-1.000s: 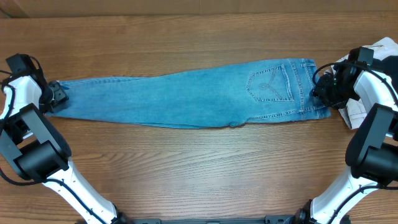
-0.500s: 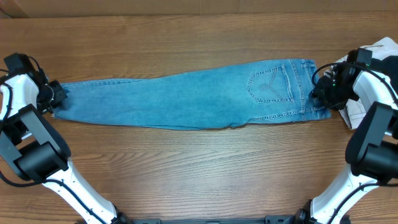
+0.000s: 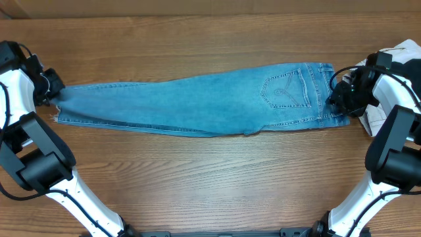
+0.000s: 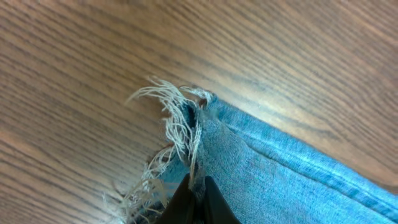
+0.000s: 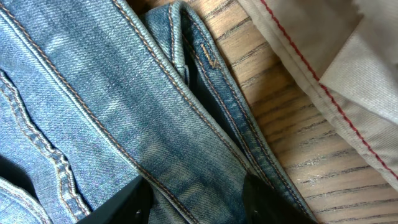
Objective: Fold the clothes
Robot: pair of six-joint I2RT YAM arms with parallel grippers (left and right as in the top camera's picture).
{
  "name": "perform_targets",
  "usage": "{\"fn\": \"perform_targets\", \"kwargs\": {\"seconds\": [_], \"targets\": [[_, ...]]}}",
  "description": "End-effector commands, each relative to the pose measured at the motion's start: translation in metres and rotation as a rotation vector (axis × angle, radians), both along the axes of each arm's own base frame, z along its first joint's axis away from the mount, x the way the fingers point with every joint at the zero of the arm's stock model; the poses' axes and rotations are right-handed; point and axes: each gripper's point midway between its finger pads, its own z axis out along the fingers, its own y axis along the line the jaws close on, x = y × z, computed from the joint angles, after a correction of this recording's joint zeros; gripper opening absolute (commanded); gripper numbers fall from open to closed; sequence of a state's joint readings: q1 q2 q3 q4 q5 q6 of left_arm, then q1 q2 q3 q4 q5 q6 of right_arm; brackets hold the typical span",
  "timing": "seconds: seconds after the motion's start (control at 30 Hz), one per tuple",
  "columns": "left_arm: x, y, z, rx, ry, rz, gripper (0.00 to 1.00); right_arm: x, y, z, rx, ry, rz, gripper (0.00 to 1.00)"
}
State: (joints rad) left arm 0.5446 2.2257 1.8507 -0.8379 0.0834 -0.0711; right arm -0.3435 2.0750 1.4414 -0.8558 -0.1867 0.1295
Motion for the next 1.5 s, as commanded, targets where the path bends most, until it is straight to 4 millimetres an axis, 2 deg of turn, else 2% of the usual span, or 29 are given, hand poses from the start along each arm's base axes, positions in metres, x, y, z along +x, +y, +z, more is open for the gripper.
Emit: {"fn": "perform_targets", "kwargs": {"seconds": [0.0,0.37,0.5,0.6,0.83,1.03,1.13,1.2,1.23,1.27,1.3,1.37,1.47], "targets": [[0.006,0.012,0.023,0.040,-0.051,0.047,0.04,-0.017,0.005,-0.034,0.020,0.099,0.006,0.51],[0.002,0.026,0.025,0.044,-0.061,0.159,0.04,-0.017,0.005,-0.034,0.020,0.098,0.006,0.51],[-0.017,0.045,0.023,0.104,-0.004,0.287,0.04,-0.018,0.004,-0.035,0.013,0.101,0.005,0.51],[-0.029,0.055,0.021,0.087,0.005,0.360,0.04,-0.018,0.004,-0.035,0.013,0.102,0.005,0.50],[-0.001,0.045,0.032,-0.126,-0.190,0.278,0.04,-0.017,0.004,-0.035,0.013,0.100,0.005,0.51],[0.003,0.043,0.032,-0.101,-0.187,0.247,0.05,-0.018,0.004,-0.035,0.013,0.101,0.005,0.50],[-0.002,0.044,0.030,-0.089,-0.163,0.257,0.07,-0.017,0.004,-0.035,0.013,0.100,0.005,0.51],[-0.009,0.047,0.027,-0.068,-0.129,0.270,0.20,-0.018,0.004,-0.035,0.013,0.101,0.005,0.51],[-0.014,0.049,0.025,-0.051,-0.107,0.275,0.36,-0.018,0.004,-0.035,0.013,0.102,0.005,0.51],[-0.021,0.052,0.022,-0.025,-0.071,0.285,0.64,-0.018,0.004,-0.035,0.013,0.102,0.005,0.51],[-0.030,0.056,0.020,0.004,-0.033,0.304,1.00,-0.018,0.004,-0.035,0.014,0.102,0.005,0.50],[-0.049,0.064,0.016,0.059,0.050,0.334,1.00,-0.018,0.004,-0.035,0.014,0.102,0.005,0.51],[-0.054,0.062,0.015,0.063,0.077,0.307,1.00,-0.018,0.004,-0.035,0.014,0.103,0.005,0.51]]}}
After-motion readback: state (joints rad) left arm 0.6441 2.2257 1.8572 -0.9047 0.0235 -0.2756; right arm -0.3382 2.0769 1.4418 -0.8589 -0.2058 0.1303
